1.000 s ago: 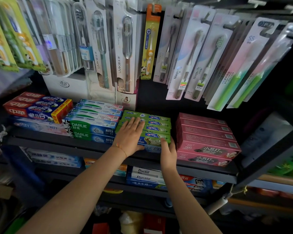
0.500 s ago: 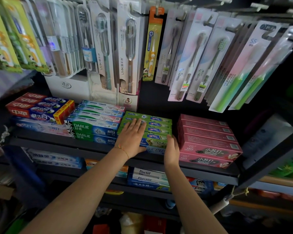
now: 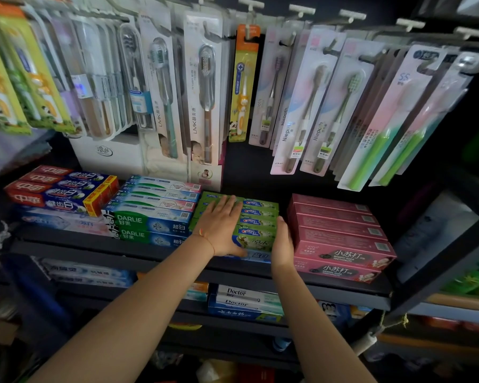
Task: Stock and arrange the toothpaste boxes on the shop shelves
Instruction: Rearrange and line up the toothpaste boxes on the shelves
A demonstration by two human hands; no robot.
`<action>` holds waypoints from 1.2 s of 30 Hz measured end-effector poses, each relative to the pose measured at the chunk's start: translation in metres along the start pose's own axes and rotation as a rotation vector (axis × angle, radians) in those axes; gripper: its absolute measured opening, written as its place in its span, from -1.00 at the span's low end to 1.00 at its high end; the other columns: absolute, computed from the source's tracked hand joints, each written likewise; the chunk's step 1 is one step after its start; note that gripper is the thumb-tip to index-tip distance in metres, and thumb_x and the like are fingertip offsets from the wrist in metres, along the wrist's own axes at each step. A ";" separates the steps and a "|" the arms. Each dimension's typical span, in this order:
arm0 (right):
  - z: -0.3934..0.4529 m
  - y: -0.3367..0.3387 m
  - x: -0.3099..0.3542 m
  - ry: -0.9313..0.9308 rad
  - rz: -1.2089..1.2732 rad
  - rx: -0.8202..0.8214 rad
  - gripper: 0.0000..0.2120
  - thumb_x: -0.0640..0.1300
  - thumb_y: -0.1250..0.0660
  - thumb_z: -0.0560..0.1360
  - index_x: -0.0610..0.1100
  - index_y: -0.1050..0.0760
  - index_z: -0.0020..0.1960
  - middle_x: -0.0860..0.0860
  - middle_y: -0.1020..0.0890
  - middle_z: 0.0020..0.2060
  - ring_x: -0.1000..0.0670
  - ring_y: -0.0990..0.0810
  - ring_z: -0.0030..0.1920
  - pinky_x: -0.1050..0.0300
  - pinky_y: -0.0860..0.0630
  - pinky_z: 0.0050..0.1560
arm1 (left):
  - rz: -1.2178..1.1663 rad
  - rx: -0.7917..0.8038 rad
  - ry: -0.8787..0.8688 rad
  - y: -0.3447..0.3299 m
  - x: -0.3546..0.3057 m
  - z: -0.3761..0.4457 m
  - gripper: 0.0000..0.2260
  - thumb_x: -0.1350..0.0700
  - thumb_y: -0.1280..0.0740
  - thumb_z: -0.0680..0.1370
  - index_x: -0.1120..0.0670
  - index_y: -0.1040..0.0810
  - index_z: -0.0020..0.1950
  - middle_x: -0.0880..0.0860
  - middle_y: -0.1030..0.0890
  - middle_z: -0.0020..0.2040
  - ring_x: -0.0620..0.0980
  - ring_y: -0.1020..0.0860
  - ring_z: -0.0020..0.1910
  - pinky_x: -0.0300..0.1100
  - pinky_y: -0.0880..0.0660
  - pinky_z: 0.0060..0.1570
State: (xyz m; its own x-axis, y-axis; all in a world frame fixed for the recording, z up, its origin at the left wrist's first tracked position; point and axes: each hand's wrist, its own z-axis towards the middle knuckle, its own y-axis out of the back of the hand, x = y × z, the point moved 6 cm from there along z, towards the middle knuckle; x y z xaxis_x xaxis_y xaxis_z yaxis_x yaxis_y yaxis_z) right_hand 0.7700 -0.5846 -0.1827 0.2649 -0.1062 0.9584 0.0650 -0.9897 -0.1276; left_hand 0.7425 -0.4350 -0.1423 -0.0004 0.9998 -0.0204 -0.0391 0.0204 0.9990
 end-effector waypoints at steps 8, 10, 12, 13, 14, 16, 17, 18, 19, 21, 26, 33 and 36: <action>0.006 0.001 -0.002 -0.024 -0.017 0.037 -0.65 0.18 -0.16 0.58 0.06 -0.58 0.20 0.01 -0.69 0.07 0.00 -0.66 0.08 0.07 -0.55 0.07 | 0.039 0.004 0.005 -0.013 0.002 0.001 0.19 -0.46 -0.39 0.31 0.14 0.18 0.62 0.15 0.13 0.63 0.14 0.12 0.60 0.05 0.15 0.55; 0.007 0.001 -0.003 -0.011 -0.028 0.039 -0.66 0.17 -0.15 0.59 0.06 -0.57 0.20 0.01 -0.68 0.08 0.00 -0.66 0.08 0.05 -0.55 0.10 | 0.045 0.008 0.008 -0.013 0.002 0.001 0.19 -0.45 -0.39 0.31 0.14 0.17 0.62 0.16 0.12 0.63 0.14 0.12 0.60 0.06 0.14 0.56; 0.007 0.001 -0.003 0.004 -0.041 0.044 -0.66 0.16 -0.14 0.60 0.06 -0.56 0.21 0.01 -0.68 0.07 0.00 -0.65 0.09 0.05 -0.55 0.10 | 0.045 0.012 0.006 -0.013 0.003 0.001 0.19 -0.45 -0.40 0.31 0.14 0.17 0.62 0.16 0.13 0.63 0.15 0.12 0.60 0.07 0.14 0.56; 0.007 0.001 -0.003 0.011 -0.046 0.046 -0.66 0.16 -0.13 0.60 0.06 -0.55 0.23 0.01 -0.67 0.07 0.01 -0.65 0.08 0.06 -0.54 0.09 | 0.041 0.014 0.003 -0.014 0.003 0.001 0.18 -0.44 -0.40 0.31 0.12 0.17 0.62 0.15 0.13 0.63 0.15 0.12 0.60 0.07 0.14 0.56; 0.007 0.001 -0.003 0.014 -0.048 0.044 -0.65 0.16 -0.13 0.60 0.06 -0.55 0.23 0.02 -0.67 0.07 0.01 -0.65 0.08 0.07 -0.54 0.08 | 0.035 0.017 0.000 -0.014 0.002 0.001 0.17 -0.43 -0.40 0.32 0.10 0.18 0.62 0.14 0.14 0.63 0.15 0.13 0.60 0.08 0.14 0.55; 0.005 0.000 -0.002 0.018 -0.047 0.052 -0.63 0.18 -0.14 0.58 0.06 -0.55 0.25 0.01 -0.68 0.08 0.01 -0.66 0.09 0.07 -0.54 0.08 | 0.027 0.025 -0.005 -0.015 0.002 0.002 0.16 -0.43 -0.40 0.32 0.07 0.18 0.62 0.12 0.15 0.63 0.16 0.14 0.60 0.12 0.13 0.56; 0.004 -0.001 -0.002 0.015 -0.044 0.064 -0.60 0.21 -0.16 0.54 0.06 -0.55 0.25 0.01 -0.68 0.08 0.00 -0.66 0.09 0.05 -0.55 0.08 | 0.024 0.028 -0.006 -0.015 0.003 0.002 0.15 -0.43 -0.40 0.32 0.05 0.18 0.62 0.11 0.15 0.63 0.16 0.14 0.60 0.14 0.11 0.56; 0.004 -0.002 -0.002 0.007 -0.042 0.073 -0.57 0.23 -0.16 0.50 0.07 -0.55 0.25 0.01 -0.69 0.09 0.00 -0.66 0.09 0.04 -0.55 0.08 | 0.022 0.032 -0.009 -0.015 0.003 0.002 0.13 -0.44 -0.39 0.33 0.03 0.18 0.62 0.11 0.15 0.63 0.17 0.14 0.60 0.16 0.11 0.55; 0.004 -0.002 -0.002 -0.005 -0.043 0.082 -0.55 0.25 -0.17 0.48 0.09 -0.54 0.26 0.01 -0.69 0.09 -0.01 -0.66 0.09 0.04 -0.55 0.05 | 0.021 0.035 -0.012 -0.014 0.002 0.001 0.12 -0.44 -0.38 0.33 0.01 0.17 0.62 0.11 0.15 0.63 0.18 0.14 0.60 0.17 0.10 0.55; 0.002 -0.002 -0.003 -0.034 -0.043 0.100 -0.58 0.22 -0.16 0.52 0.09 -0.53 0.28 0.02 -0.69 0.08 -0.02 -0.67 0.09 0.06 -0.55 -0.01 | 0.025 0.038 -0.019 -0.013 0.002 0.000 0.08 -0.44 -0.37 0.35 -0.05 0.16 0.62 0.11 0.15 0.63 0.20 0.14 0.59 0.18 0.11 0.55; -0.005 -0.001 0.000 -0.035 -0.020 0.099 -0.62 0.16 -0.17 0.55 0.06 -0.54 0.26 -0.01 -0.68 0.10 -0.02 -0.65 0.11 0.07 -0.53 0.02 | 0.036 0.050 -0.012 -0.013 0.001 0.000 0.06 -0.44 -0.36 0.36 -0.07 0.17 0.62 0.12 0.14 0.63 0.22 0.14 0.59 0.18 0.12 0.54; -0.053 0.008 -0.020 0.088 -0.074 0.037 -0.40 0.02 -0.18 0.63 0.03 -0.04 0.61 0.13 -0.27 0.47 0.07 -0.22 0.48 0.12 -0.20 0.40 | 0.026 -0.001 0.046 -0.014 0.004 -0.014 -0.05 -0.42 -0.28 0.44 -0.06 0.14 0.62 0.15 0.12 0.63 0.20 0.11 0.60 0.16 0.10 0.55; -0.065 0.009 -0.028 0.172 -0.165 0.004 -0.35 -0.07 -0.24 0.61 0.04 -0.02 0.61 0.11 -0.21 0.53 0.08 -0.18 0.52 0.00 -0.18 0.52 | 0.030 -0.124 0.052 -0.015 0.002 -0.029 -0.19 -0.36 -0.19 0.53 -0.04 0.07 0.62 0.14 0.01 0.63 0.18 0.04 0.60 0.16 0.05 0.55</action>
State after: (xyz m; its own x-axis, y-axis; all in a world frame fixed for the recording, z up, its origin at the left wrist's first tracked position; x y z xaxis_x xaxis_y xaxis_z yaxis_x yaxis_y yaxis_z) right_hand 0.7008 -0.5965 -0.1944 0.0831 0.0422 0.9957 0.0975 -0.9946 0.0340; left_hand 0.7143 -0.4329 -0.1585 -0.0547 0.9985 0.0045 -0.1619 -0.0133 0.9867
